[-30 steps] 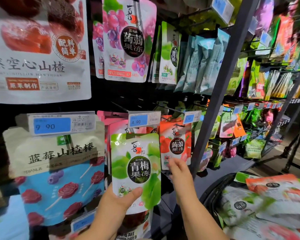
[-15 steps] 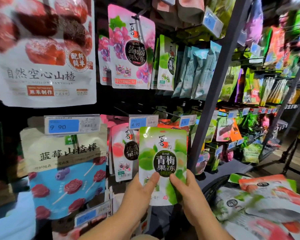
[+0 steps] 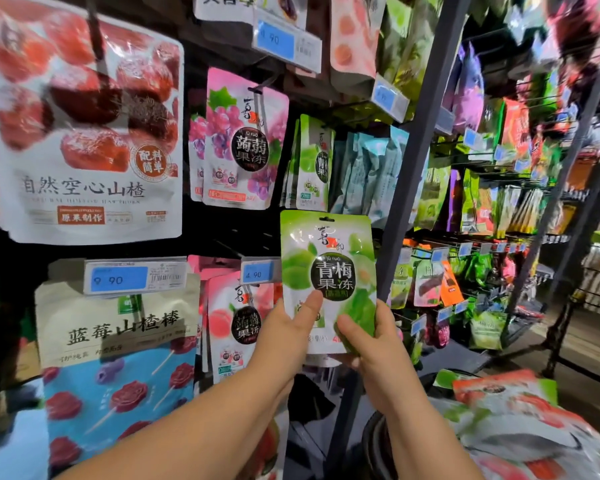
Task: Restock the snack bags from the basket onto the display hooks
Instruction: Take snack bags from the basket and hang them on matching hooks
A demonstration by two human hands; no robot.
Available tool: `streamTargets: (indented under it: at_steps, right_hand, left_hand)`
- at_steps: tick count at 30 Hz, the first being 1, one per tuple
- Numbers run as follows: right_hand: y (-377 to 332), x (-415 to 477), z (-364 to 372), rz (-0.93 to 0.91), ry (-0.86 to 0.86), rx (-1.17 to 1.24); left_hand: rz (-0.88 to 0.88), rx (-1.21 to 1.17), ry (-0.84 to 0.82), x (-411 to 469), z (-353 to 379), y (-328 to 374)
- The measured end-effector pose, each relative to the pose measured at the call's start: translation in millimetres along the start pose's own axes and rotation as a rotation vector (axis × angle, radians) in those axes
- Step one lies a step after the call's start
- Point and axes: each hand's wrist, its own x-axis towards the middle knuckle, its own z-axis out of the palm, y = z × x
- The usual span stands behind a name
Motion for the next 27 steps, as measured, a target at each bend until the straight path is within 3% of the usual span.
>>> streamTargets:
  at_steps: [11,15,19,27]
  right_hand:
    - [-39.1,58.7,-1.7,-0.168,0.166,0.103]
    - [-61.3,86.6,-7.0,-0.287,0.149,0.077]
    - [-73.9,116.0,-13.3,-0.271,0.141,0.154]
    - [-83.9,160.4,-17.1,-0.300,0.117,0.134]
  left_hand:
    - [0.019,0.170,-0.038,59.7,21.0,53.9]
    - [0.063,0.209,-0.065,91.3,30.5,71.9]
    - [0.075,0.373,-0.082,118.4,37.3,99.9]
    - [0.054,0.280,-0.041,168.9,51.1,110.3]
